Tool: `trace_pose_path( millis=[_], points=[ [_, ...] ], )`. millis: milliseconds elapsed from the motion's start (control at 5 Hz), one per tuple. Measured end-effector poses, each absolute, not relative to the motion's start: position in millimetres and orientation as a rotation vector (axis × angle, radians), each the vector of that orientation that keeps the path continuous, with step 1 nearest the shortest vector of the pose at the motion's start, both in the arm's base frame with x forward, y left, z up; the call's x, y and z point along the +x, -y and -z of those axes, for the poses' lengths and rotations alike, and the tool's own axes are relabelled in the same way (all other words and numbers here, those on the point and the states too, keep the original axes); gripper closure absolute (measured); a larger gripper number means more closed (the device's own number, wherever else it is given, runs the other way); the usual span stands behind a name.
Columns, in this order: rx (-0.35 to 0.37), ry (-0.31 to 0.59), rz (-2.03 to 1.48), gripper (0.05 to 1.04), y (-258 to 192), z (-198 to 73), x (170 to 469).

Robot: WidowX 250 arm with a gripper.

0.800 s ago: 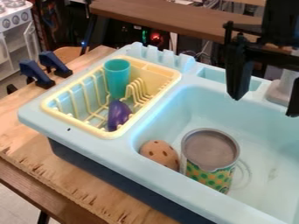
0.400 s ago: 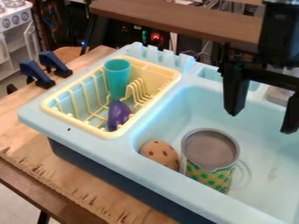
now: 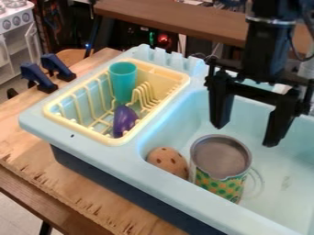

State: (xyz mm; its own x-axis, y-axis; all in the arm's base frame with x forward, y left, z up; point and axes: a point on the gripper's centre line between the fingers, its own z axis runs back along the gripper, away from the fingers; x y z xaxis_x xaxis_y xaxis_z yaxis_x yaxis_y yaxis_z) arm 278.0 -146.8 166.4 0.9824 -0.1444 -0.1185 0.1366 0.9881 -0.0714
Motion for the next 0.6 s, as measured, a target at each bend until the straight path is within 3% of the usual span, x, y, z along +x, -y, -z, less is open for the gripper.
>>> trace_pose_path(
  millis=[600],
  points=[
    [-0.121, -0.255, 0.065, 0.081, 145.7, -155.3, 259.6]
  ],
)
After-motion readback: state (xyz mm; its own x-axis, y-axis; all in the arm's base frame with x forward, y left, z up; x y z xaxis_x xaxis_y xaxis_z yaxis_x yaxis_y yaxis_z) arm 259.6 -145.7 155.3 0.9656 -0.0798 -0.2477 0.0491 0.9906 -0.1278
